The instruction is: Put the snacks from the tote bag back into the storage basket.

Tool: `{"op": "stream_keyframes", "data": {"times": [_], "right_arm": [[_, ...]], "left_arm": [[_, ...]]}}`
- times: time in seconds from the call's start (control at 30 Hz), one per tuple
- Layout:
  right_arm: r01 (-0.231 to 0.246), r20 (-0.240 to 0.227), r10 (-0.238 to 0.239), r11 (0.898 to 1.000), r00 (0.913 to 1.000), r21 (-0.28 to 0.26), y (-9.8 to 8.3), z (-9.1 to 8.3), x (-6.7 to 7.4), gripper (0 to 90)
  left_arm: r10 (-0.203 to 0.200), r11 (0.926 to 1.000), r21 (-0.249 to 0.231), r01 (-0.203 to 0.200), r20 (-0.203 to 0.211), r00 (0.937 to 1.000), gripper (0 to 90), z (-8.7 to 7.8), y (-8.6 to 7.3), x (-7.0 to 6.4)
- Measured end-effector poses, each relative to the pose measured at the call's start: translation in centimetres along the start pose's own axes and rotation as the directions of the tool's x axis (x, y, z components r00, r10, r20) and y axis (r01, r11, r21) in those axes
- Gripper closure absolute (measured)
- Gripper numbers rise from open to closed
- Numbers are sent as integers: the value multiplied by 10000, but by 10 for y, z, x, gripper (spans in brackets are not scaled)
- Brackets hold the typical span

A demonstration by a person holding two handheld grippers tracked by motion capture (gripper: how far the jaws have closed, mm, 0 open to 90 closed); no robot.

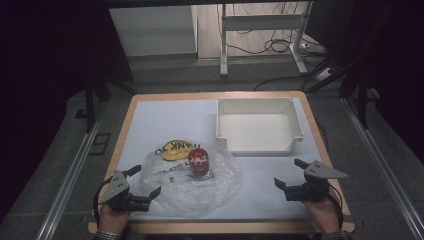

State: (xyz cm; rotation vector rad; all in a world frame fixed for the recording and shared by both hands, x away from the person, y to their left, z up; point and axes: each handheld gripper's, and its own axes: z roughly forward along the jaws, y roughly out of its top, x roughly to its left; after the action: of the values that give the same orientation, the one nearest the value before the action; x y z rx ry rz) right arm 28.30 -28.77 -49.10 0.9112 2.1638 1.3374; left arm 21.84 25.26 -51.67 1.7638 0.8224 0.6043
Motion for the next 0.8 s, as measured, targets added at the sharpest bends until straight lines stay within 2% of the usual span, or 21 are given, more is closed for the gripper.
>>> {"op": "stream_keyframes", "data": {"times": [0.1, 0.17, 0.2, 0.33, 0.8], "right_arm": [[38, -96, -37, 10000, 9999, 36, 0, 1, 2, 2], [292, 35, -292, 9996, 9996, -1, 1, 2, 4, 1], [323, -93, -323, 9995, 9994, 12, 2, 2, 5, 1], [197, -208, -197, 9998, 9996, 31, 3, 2, 6, 1], [110, -47, -110, 9999, 9999, 27, 5, 2, 10, 0]], "left_arm": [[-66, 10000, -51, 66, -22, 10000, 7, -1, 0, 1], [-41, 10000, -24, 41, -19, 10000, 7, -1, -1, 1], [-35, 10000, -52, 36, 9, 10000, 7, -1, -1, 0], [53, 9999, -108, -51, 106, 9999, 7, 0, -1, 0], [174, 9996, -208, -177, -104, 9998, 7, -1, -1, -1]]}}
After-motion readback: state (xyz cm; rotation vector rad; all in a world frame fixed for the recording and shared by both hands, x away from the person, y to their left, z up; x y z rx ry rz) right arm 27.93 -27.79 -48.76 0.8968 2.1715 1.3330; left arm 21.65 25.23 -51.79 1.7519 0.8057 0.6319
